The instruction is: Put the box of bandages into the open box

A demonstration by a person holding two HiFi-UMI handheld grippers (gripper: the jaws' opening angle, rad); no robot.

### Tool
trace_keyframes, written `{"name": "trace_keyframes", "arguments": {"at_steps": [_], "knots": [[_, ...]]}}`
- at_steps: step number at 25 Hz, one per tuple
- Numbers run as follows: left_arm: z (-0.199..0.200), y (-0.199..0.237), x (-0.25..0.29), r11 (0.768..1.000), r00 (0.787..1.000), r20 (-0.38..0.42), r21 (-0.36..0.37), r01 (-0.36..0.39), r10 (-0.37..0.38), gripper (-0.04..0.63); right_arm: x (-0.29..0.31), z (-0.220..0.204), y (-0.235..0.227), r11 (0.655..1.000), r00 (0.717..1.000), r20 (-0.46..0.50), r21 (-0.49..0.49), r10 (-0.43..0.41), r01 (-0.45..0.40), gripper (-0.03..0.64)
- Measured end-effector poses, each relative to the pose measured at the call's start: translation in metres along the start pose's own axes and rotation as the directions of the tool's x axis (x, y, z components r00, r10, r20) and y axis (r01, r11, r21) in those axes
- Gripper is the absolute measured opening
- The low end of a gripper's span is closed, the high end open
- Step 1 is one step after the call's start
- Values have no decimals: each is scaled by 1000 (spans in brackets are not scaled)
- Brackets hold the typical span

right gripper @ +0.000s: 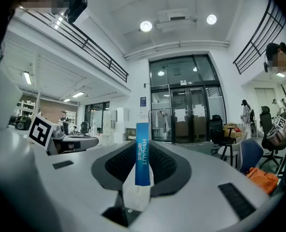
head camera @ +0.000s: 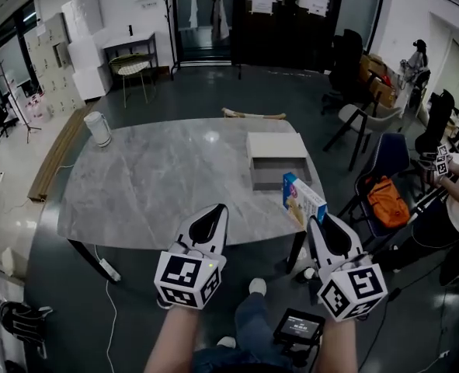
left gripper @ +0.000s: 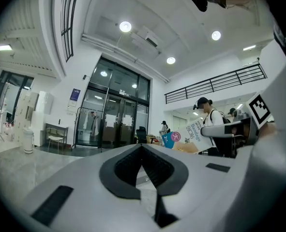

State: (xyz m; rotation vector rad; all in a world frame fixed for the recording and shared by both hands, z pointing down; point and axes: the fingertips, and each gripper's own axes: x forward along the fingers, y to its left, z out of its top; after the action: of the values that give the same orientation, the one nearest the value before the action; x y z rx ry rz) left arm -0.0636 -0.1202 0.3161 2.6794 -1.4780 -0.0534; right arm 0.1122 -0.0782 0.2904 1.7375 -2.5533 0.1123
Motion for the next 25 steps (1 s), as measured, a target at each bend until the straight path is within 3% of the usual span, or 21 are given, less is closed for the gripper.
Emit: {"name": "trace_keyframes", "arguments": {"at_steps": [9,15,25], "knots": [[-7,34,88,997,997,0,8,-82,82,11,84,-6,-59,995,995,-11,29,99,-98,94],[14,55,148,990,991,11,22,-137,137,11,147,13,-101,988,988,-27,46,150,-149,94],[6,79,198,977,977,-6,18,-213,213,11,206,3,-144,975,976,-60,93,210,-204,95]]}}
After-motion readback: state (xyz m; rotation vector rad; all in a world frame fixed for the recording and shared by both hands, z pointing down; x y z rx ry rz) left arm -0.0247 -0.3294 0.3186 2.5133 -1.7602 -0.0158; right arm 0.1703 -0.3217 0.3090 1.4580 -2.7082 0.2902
